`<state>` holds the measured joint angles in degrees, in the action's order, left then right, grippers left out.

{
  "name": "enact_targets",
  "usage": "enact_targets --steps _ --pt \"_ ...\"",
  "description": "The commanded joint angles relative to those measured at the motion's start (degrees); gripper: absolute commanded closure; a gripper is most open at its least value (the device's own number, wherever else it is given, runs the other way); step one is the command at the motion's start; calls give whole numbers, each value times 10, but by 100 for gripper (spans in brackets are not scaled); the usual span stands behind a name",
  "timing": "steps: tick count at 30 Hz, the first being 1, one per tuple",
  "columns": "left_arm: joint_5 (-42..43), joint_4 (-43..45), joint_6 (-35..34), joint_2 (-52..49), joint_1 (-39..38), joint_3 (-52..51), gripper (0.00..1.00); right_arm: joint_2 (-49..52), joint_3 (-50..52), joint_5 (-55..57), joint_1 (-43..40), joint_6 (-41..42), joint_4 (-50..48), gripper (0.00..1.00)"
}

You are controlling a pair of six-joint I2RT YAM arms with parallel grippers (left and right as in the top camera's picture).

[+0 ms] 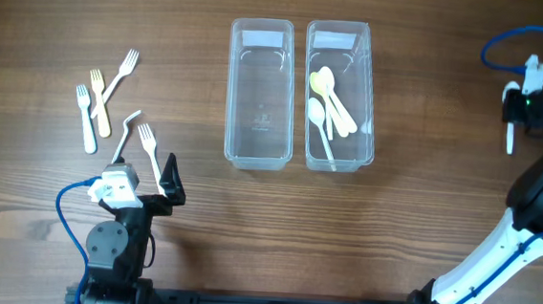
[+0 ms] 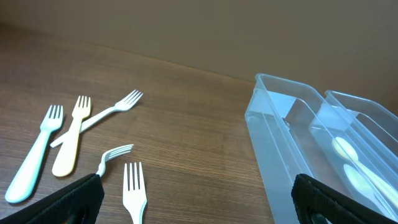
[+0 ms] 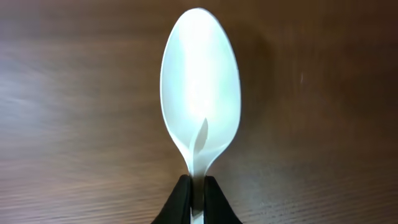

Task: Pack container
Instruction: 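Carry the white spoon into the right container and release it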

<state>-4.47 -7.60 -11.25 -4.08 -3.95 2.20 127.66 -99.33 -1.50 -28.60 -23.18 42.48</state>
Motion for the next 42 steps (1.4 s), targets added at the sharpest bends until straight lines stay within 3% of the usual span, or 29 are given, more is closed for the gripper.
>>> enact_targets --steps 1,9,21,33,42 --pt "-3 -2 5 0 3 -1 0 -54 -28 -12 26 9 -3 96" --pt "-3 -2 5 0 3 -1 0 -130 -28 -17 101 27 -3 96" --pt "-3 -2 5 0 3 -1 0 -249 -28 -64 296 118 0 96" --pt "-3 -2 5 0 3 -1 0 -242 -24 -98 412 204 13 96" --pt "-3 -2 5 0 3 -1 0 -167 -23 -89 445 252 17 96"
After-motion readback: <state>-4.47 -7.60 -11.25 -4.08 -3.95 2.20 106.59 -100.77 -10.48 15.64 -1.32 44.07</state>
